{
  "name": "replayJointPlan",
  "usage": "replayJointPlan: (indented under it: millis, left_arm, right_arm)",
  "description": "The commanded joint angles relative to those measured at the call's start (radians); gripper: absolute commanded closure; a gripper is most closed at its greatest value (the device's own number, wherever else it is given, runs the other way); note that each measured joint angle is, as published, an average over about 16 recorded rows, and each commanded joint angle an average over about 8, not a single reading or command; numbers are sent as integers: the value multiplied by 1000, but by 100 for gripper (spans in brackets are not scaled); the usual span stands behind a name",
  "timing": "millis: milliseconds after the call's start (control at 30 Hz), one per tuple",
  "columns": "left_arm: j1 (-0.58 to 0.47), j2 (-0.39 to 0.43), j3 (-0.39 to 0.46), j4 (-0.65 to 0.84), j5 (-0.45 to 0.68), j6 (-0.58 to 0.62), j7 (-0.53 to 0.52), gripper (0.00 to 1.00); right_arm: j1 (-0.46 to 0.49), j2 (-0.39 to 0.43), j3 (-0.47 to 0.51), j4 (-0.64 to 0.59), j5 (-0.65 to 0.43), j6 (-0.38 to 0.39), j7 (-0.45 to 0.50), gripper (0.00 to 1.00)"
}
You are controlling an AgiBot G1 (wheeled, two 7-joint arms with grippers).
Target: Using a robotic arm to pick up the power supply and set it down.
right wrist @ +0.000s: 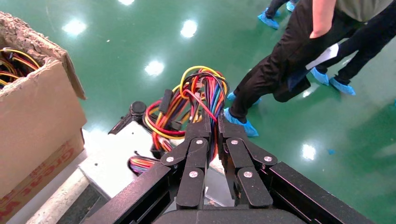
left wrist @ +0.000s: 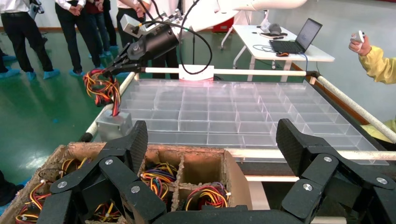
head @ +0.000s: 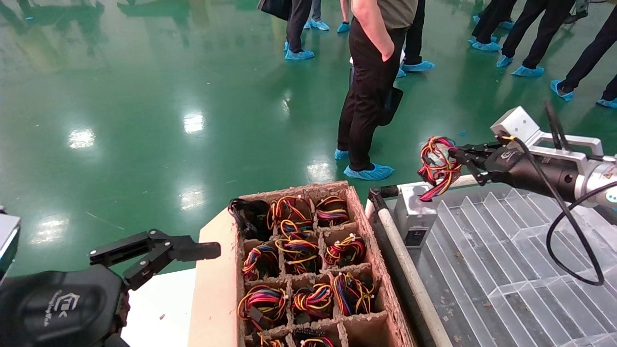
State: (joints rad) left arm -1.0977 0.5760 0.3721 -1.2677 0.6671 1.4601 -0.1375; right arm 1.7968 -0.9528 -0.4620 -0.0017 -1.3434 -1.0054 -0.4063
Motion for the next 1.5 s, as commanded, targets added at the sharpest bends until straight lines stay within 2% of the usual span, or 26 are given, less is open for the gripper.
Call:
replayJointPlan:
  millis: [33,600,1033,1167,1500]
  left_arm:
    - [0,0,0,0,0,0,0,0]
    - [0,0,0,0,0,0,0,0]
    - [0,0,0,1,0,0,0,0]
    - [0,0,0,1,0,0,0,0]
    - [0,0,0,1,0,0,0,0]
  right_arm:
    - [-1,-2,-2,0,-3,0,-1,0]
    - [3,-5,-3,1,-5,-10,6,0]
    - [32,-4,-1,-1,0,-92,72,0]
    - [7,10,6,46,23,-117,102,0]
    - [-116,66,35,255,122,-180,185,0]
